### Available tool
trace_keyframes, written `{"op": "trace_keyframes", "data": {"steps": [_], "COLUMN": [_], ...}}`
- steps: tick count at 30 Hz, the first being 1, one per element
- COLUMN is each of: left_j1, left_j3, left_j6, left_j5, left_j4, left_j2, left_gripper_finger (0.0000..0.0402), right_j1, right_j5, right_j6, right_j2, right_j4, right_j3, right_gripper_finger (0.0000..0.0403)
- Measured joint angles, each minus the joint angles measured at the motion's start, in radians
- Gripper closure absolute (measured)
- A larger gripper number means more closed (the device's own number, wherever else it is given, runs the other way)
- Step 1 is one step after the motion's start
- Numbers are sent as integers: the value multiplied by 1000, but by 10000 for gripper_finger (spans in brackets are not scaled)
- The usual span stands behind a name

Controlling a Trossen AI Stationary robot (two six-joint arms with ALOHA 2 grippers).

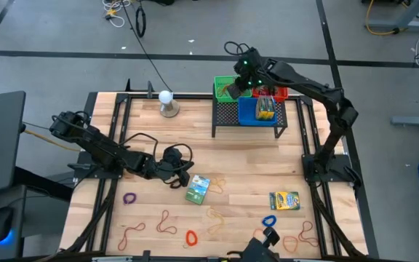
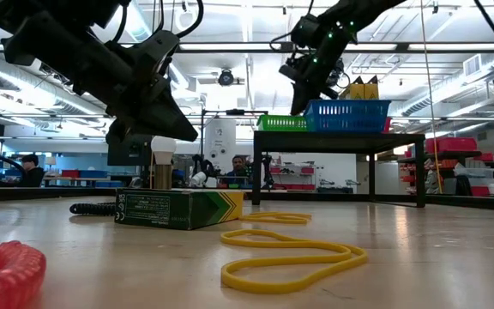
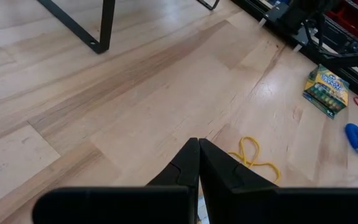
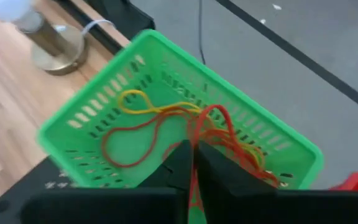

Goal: Pick & Place Office Desk Supplies
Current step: Put the red rubber band into the green bin

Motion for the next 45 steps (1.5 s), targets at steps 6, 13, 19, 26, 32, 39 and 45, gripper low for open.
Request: {"op": "trace_keyframes", "data": {"steps": [6, 13, 19, 26, 32, 39, 45], "left_j1": [0, 0, 0, 0, 0, 17, 60], "left_j3": [0, 0, 0, 0, 0, 0, 0], "left_j6": [-5, -13, -18, -26, -27, -43, -6], "left_j5": [0, 0, 0, 0, 0, 0, 73], "left_j4": [0, 0, 0, 0, 0, 1, 1], "left_j2": [0, 0, 0, 0, 0, 0, 0], "left_gripper_finger": [391, 391, 391, 391, 391, 391, 391], "right_j1": [-16, -43, -62, -51, -10, 143, 322], "right_j5": [43, 55, 65, 35, -19, -41, -22], "right_j6": [13, -3, -14, -14, -23, -92, -80], "right_j2": [7, 7, 7, 6, -69, -210, -274], "right_j4": [-36, -62, -68, -64, -49, -66, 14], "right_j3": [1, 1, 1, 1, 1, 1, -62], "right_gripper_finger": [320, 332, 393, 347, 315, 382, 387]}}
